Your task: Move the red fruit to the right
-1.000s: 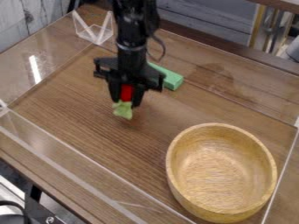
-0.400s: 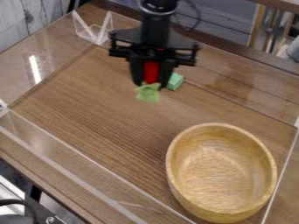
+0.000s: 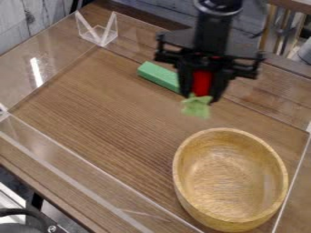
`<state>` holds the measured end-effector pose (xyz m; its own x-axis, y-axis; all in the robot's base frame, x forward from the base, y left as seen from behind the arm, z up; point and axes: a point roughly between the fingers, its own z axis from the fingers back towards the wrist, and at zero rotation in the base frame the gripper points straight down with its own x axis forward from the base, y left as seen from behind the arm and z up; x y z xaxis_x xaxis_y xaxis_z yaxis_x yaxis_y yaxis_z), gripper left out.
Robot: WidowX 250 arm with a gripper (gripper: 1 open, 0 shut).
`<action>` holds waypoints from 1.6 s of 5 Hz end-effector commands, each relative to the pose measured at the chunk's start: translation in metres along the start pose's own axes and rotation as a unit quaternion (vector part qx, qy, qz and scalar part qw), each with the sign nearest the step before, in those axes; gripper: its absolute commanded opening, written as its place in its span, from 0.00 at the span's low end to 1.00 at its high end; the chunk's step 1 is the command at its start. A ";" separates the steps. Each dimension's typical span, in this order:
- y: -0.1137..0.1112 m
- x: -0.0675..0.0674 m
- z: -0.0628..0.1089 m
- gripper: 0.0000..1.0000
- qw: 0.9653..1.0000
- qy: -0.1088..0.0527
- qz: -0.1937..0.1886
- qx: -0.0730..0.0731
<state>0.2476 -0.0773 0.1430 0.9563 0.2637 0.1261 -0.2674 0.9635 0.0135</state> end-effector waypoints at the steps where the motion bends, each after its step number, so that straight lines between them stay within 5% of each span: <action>1: -0.023 -0.011 0.010 0.00 0.999 -0.021 -0.011 -0.025; 4: -0.038 -0.049 -0.026 0.00 0.998 0.007 -0.018 -0.054; 7: -0.042 -0.054 -0.043 0.00 0.996 0.025 -0.046 -0.069; 8: -0.044 -0.060 -0.041 1.00 0.996 0.028 -0.051 -0.072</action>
<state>0.2043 -0.1315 0.0833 0.9856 0.1647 0.0394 -0.1605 0.9828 -0.0916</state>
